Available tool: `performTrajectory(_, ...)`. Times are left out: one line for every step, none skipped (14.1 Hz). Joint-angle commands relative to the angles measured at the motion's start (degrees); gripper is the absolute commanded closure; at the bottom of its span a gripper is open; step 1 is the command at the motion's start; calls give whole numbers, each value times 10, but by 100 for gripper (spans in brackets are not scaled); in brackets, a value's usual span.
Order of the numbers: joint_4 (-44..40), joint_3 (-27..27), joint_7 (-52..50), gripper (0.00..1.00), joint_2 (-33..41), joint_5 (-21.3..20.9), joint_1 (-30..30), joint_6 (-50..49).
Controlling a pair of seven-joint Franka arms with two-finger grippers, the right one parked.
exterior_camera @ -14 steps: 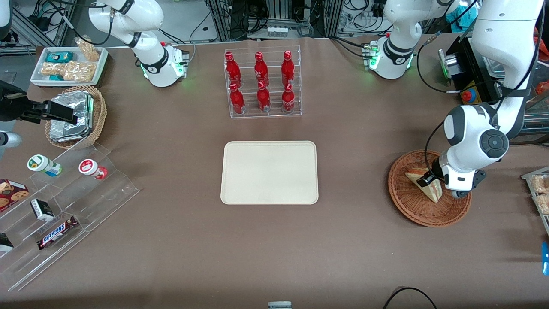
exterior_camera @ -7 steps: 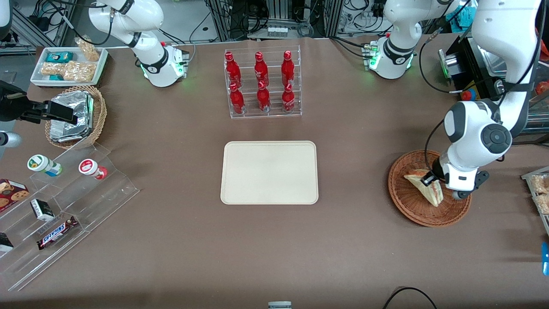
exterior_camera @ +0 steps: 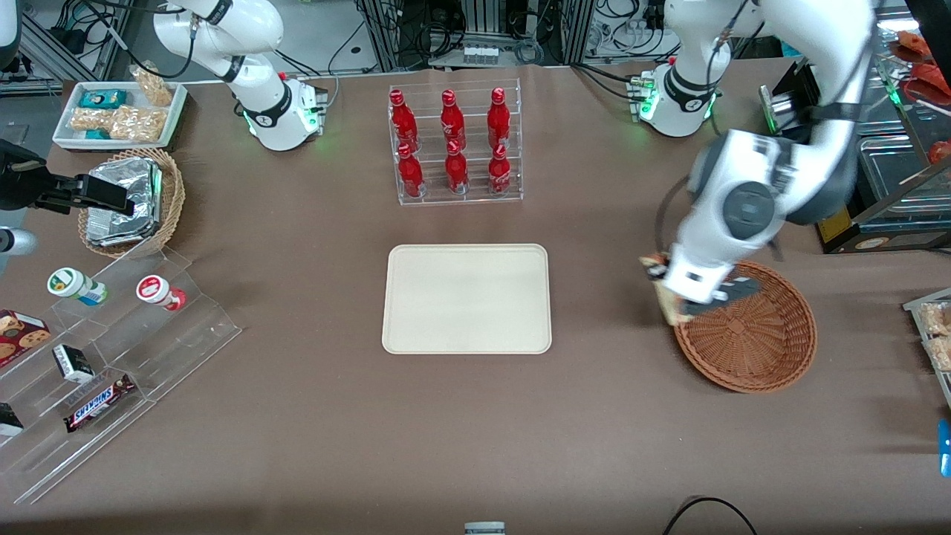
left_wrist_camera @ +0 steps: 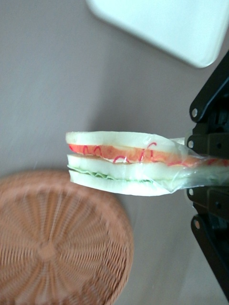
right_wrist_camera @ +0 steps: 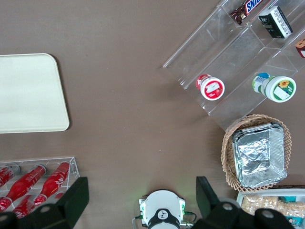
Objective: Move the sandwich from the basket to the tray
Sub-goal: 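Lift the sandwich and carry it with the left gripper over the cream tray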
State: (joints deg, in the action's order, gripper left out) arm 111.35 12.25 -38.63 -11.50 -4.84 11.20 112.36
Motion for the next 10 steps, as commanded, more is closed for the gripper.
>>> performTrajectory(-37,-3,26,90,-52,19,54,1)
performTrajectory(-64,16,32,89,-83,38,72,22)
performTrajectory(-85,23,28,88,-109,42,89,37)
performTrajectory(-105,24,24,88,-128,43,108,44)
performTrajectory(-124,24,11,88,-145,43,124,44)
performTrajectory(-136,23,-6,86,-158,39,143,43)
performTrajectory(-140,24,-13,86,-165,36,156,44)
performTrajectory(-144,23,-14,85,-174,37,165,45)
performTrajectory(-153,23,-15,84,-181,38,174,46)
performTrajectory(-159,23,-25,84,-191,39,186,46)
